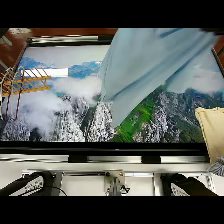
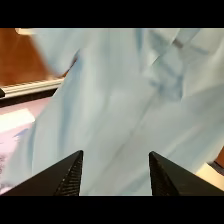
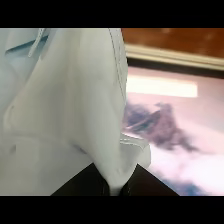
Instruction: Fold the shirts.
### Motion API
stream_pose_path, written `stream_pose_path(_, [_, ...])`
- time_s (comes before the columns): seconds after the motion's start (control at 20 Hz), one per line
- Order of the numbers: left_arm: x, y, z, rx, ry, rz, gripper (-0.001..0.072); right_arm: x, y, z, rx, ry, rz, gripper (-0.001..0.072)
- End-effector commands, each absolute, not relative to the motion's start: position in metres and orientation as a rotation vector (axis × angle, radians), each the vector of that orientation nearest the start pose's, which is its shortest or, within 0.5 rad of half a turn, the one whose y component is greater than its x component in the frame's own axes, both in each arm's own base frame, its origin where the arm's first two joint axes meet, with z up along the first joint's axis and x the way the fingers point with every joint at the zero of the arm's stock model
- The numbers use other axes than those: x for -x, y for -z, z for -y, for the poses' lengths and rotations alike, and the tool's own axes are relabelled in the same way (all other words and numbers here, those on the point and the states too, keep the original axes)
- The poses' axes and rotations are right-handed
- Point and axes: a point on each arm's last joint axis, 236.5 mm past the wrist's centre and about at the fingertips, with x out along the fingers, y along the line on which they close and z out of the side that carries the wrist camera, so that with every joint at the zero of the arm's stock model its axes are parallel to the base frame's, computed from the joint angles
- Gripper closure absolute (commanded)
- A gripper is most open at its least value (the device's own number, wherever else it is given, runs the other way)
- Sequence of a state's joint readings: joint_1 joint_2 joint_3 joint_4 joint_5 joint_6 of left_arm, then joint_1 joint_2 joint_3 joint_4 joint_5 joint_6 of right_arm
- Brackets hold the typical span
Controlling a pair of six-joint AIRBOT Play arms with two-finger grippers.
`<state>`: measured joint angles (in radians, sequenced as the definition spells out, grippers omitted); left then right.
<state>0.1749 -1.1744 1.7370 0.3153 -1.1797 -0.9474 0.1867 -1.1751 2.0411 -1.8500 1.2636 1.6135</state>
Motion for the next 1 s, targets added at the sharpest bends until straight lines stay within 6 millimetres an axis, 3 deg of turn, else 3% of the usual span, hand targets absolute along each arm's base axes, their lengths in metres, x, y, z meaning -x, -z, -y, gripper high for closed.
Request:
stream_pose_path(0.0, [-0.376, -0.413, 0.147, 0.282, 0.916, -0.214, 0.0188, -0.355, -0.452, 0.108, 0.086, 0.474, -0.25, 0.0648])
stream_pose_path(0.2, [-0.374, -0.411, 0.149, 0.302, 0.924, -0.237, 0.0188, -0.297, -0.453, 0.2, -0.004, 0.77, -0.256, 0.0648])
stream_pose_path(0.35, [-0.374, -0.411, 0.149, 0.306, 0.924, -0.239, 0.0188, -0.258, -0.451, 0.247, -0.028, 0.939, -0.265, 0.0648])
stream_pose_path(0.55, [-0.374, -0.411, 0.149, 0.306, 0.923, -0.239, 0.0188, -0.225, -0.445, 0.286, -0.052, 1.086, -0.283, 0.0648])
stream_pose_path(0.95, [-0.37, -0.407, 0.151, 0.35, 0.933, -0.282, 0.0188, -0.196, -0.435, 0.351, -0.037, 1.257, -0.295, 0.0648])
